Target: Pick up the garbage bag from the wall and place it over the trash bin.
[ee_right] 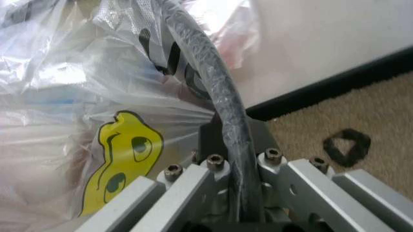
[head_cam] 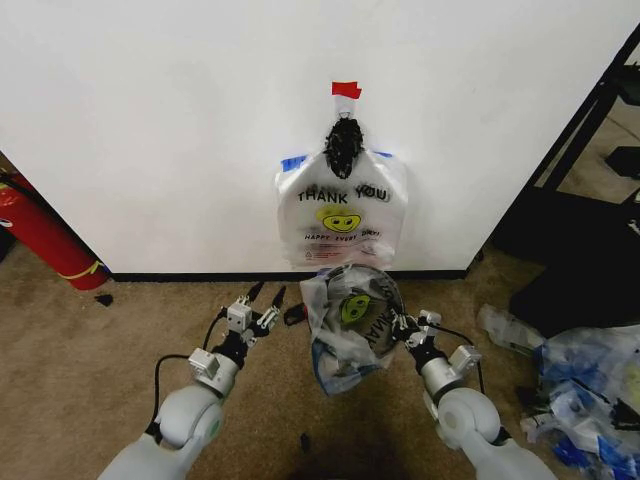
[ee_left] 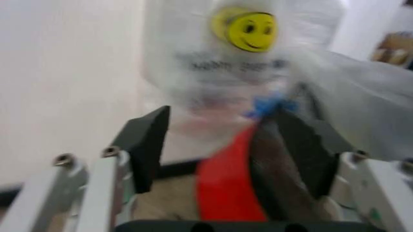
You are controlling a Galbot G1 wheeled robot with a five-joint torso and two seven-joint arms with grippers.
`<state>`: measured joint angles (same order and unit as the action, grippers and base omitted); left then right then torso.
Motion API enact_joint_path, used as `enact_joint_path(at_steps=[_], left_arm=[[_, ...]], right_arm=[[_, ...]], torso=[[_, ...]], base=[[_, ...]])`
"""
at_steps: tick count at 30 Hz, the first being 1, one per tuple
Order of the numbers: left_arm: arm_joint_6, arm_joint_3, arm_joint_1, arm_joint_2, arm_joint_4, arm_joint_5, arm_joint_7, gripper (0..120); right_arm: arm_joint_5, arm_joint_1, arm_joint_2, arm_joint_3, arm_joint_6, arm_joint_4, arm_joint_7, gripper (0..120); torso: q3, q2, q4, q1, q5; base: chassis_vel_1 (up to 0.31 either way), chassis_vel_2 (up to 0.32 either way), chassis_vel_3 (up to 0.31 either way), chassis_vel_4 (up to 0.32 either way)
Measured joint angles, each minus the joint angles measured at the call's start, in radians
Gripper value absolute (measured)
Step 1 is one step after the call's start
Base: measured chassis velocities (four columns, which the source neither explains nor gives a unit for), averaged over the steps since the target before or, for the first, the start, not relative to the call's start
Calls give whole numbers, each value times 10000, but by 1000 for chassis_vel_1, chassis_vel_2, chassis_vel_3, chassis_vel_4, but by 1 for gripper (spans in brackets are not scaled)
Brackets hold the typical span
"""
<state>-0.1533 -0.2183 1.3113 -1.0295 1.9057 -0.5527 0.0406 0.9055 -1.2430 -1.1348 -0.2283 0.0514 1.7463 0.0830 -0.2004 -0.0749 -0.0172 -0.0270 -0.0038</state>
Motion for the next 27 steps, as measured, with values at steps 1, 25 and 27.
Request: enact_joint_path(at_steps=[1,25,27], left_arm=[[155,-70,166,35,191,-310,185,74],[2495,-75,1111,-373,1547,-256,851,90],[2501,-74,1152,-376,1522,-211,782,81]], right_arm=[[182,7,-17,-1,-8,22,116,0],[859,-36,-166,-71,-170,465,865,0],[836,-33,-155,-71,-169,489,861,0]], torso=[[0,0,0,0,0],[0,0,0,0,0],[0,0,0,0,0]], base=[[0,0,0,0],[0,0,0,0],[0,0,0,0]])
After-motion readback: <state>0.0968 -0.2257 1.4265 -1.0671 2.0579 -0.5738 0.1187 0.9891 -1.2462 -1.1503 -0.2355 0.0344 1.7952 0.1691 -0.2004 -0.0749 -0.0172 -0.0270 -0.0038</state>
